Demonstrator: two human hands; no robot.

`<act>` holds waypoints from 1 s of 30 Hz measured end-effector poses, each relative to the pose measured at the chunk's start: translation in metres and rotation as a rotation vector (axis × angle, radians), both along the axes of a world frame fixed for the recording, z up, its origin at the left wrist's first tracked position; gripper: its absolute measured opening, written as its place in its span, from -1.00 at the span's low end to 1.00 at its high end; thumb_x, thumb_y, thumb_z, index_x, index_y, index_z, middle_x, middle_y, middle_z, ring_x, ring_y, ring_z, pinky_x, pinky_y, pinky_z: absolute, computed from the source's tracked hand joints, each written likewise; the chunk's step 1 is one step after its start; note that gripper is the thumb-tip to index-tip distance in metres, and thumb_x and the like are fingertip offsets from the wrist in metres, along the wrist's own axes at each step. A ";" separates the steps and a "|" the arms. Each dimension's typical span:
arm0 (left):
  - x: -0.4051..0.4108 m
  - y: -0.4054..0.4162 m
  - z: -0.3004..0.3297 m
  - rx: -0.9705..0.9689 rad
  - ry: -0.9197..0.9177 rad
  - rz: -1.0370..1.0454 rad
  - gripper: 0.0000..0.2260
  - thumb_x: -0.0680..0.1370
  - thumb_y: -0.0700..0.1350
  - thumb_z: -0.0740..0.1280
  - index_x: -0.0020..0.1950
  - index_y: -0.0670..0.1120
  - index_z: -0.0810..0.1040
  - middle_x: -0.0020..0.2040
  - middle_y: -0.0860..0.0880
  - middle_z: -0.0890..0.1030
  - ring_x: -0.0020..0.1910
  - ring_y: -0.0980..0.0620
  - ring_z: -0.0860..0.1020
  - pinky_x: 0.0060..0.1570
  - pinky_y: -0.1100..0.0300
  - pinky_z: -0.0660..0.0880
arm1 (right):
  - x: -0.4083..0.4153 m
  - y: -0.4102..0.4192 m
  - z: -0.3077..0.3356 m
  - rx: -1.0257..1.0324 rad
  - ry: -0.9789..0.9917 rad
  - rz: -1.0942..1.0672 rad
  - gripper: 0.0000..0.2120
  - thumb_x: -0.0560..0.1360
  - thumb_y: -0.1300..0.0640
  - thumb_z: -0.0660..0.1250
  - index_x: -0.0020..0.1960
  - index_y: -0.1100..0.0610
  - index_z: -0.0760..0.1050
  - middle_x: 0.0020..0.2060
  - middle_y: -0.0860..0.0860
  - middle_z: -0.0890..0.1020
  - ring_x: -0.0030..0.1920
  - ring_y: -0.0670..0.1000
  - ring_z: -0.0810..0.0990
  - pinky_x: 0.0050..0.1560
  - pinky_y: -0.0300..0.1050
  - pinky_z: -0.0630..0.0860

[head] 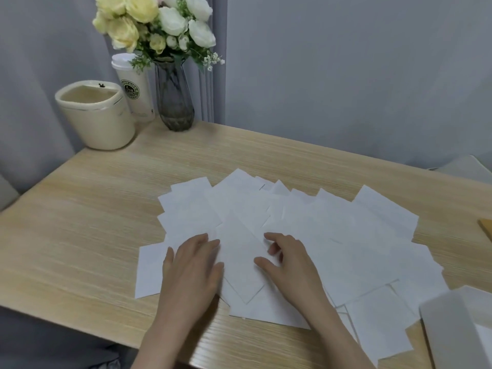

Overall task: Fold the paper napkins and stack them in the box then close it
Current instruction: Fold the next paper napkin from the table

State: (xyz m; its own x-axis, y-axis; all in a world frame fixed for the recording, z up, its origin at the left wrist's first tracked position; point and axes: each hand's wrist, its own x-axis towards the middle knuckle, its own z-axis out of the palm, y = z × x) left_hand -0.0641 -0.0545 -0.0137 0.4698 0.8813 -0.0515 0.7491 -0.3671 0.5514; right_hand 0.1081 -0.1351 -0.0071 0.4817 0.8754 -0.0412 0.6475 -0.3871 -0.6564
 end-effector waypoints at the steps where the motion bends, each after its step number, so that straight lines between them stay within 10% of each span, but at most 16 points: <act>1: 0.000 0.001 -0.001 -0.013 -0.002 -0.003 -0.63 0.62 0.02 0.21 0.44 0.11 0.37 0.48 0.12 0.27 0.50 0.13 0.18 0.51 -0.03 -0.07 | 0.000 0.004 0.000 -0.021 0.020 -0.017 -0.59 0.47 -0.04 0.36 0.29 -0.10 0.39 -0.10 -0.18 0.49 0.01 -0.17 0.43 -0.09 -0.28 0.36; 17: -0.003 0.004 -0.008 -0.040 -0.060 -0.019 -0.62 0.63 0.04 0.20 0.45 0.13 0.35 0.48 0.15 0.25 0.49 0.17 0.16 0.50 0.06 -0.04 | -0.010 0.031 0.010 -0.187 -0.016 -0.093 -0.80 0.37 -0.06 0.36 -0.27 -0.01 0.39 -0.31 -0.11 0.49 -0.31 -0.12 0.44 -0.36 -0.20 0.24; 30: 0.000 0.004 -0.006 -0.027 -0.131 -0.001 -0.64 0.64 0.02 0.21 0.45 0.09 0.38 0.46 0.13 0.31 0.49 0.15 0.19 0.51 0.04 0.04 | 0.019 -0.007 0.016 0.063 0.331 -0.313 -0.88 0.51 0.11 0.33 -0.20 0.05 0.55 -0.57 -0.15 0.47 -0.51 -0.17 0.38 -0.33 -0.16 0.31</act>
State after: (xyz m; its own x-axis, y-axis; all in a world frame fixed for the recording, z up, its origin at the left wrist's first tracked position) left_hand -0.0641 -0.0509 -0.0202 0.4753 0.8797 -0.0132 0.6696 -0.3519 0.6541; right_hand 0.1268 -0.1417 0.0090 0.6930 0.6957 -0.1889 0.2571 -0.4833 -0.8369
